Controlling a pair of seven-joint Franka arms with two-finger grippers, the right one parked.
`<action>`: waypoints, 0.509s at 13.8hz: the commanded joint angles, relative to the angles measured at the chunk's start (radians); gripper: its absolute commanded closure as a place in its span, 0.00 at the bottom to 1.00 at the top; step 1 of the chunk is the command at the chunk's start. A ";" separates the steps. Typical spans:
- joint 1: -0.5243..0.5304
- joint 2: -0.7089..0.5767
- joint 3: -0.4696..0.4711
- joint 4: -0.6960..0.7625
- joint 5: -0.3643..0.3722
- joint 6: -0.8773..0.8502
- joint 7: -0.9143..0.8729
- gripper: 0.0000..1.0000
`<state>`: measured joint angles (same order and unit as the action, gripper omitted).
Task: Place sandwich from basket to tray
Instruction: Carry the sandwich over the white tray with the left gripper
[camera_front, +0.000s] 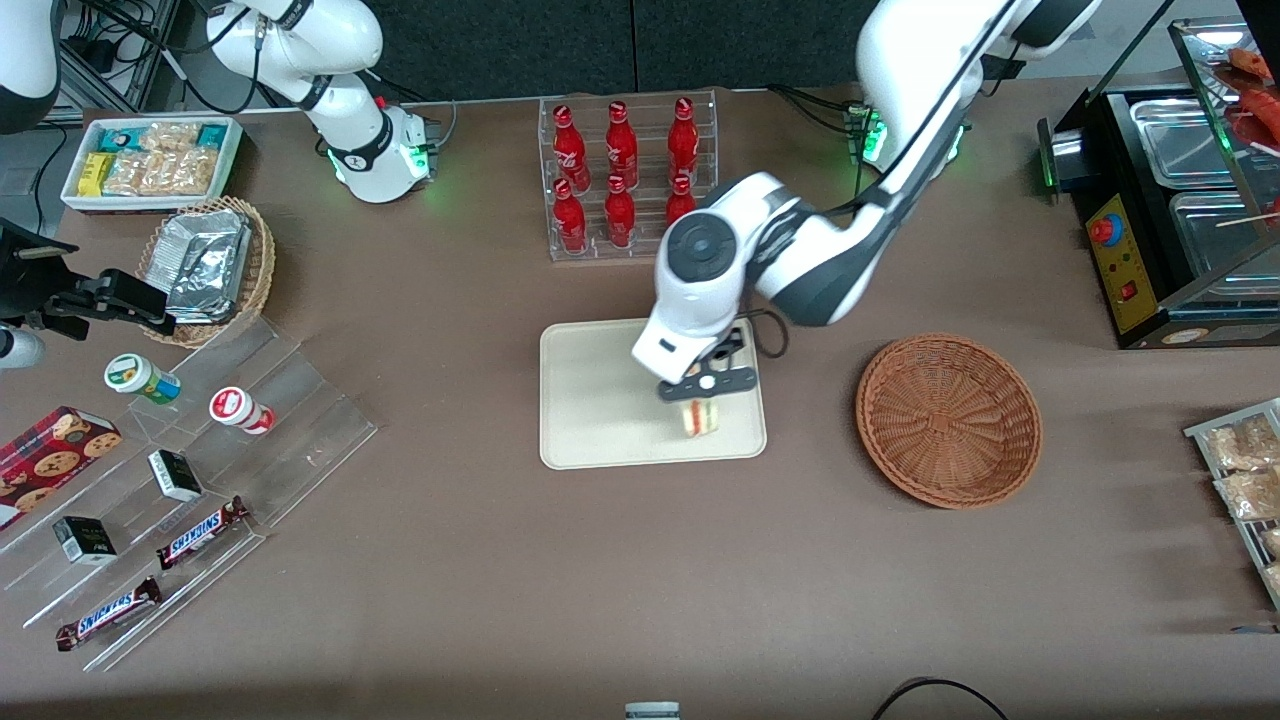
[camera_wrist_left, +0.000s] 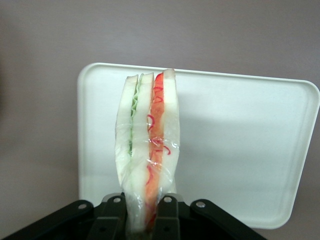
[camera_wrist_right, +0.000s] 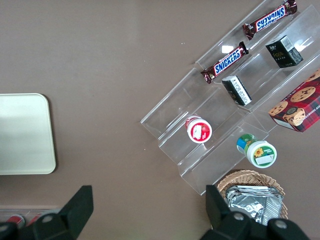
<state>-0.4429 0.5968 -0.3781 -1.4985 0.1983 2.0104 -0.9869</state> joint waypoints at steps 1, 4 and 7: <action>-0.059 0.084 0.008 0.073 0.059 0.055 -0.070 1.00; -0.092 0.147 0.010 0.077 0.104 0.109 -0.079 1.00; -0.108 0.175 0.010 0.067 0.141 0.122 -0.081 1.00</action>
<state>-0.5317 0.7472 -0.3778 -1.4605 0.3075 2.1297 -1.0460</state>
